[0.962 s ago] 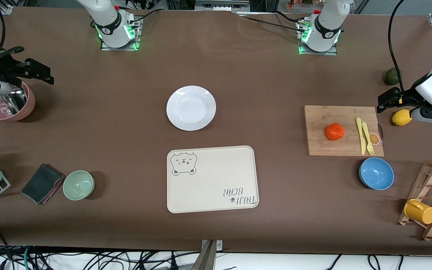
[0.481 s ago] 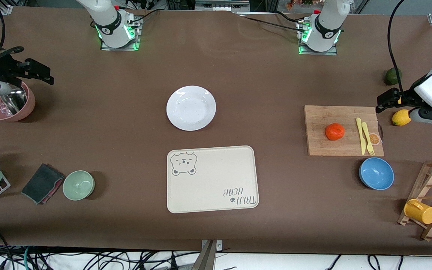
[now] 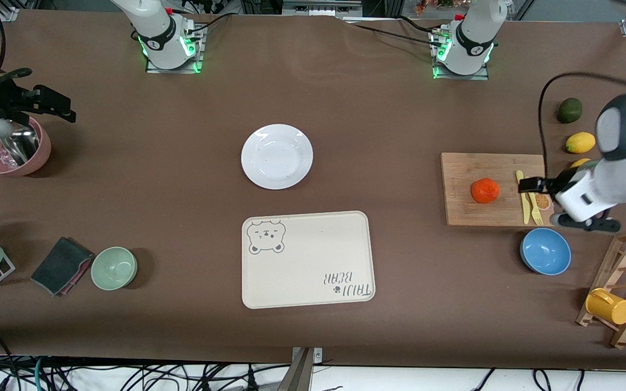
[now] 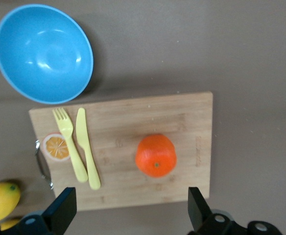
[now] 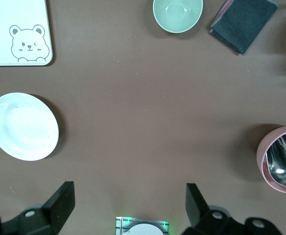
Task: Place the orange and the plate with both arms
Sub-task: 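Lower the left gripper onto the orange on the cutting board and grasp it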
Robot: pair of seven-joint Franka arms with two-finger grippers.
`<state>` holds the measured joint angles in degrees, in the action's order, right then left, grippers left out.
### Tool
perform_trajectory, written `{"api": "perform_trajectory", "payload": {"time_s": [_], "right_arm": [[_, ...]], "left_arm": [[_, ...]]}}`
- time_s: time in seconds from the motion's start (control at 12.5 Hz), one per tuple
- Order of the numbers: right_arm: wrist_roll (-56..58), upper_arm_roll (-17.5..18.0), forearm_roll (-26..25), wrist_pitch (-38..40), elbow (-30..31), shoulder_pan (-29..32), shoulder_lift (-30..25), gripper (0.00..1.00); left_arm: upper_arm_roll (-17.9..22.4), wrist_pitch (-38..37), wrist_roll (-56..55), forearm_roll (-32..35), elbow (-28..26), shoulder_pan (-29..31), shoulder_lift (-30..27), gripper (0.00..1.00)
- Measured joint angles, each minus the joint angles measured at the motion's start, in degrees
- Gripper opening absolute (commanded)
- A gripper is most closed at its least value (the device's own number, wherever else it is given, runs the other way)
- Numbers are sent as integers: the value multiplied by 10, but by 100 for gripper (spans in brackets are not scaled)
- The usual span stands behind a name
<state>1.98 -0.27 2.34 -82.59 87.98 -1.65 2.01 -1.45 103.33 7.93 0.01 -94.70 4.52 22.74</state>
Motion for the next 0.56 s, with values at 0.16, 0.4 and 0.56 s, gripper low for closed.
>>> {"api": "perform_trajectory", "payload": {"time_s": [0.16,0.4,0.56], "right_arm": [[0,0,0,0,0,0,0,100],[0,-1,0,0,0,0,0,100],[0,-1,0,0,0,0,0,100]], "left_arm": [[0,89,0,0,-47,1,21,100],[-1,220,-4,0,-141,1,19,100],[-3,279,-20,0,-192,0,16,100]]}}
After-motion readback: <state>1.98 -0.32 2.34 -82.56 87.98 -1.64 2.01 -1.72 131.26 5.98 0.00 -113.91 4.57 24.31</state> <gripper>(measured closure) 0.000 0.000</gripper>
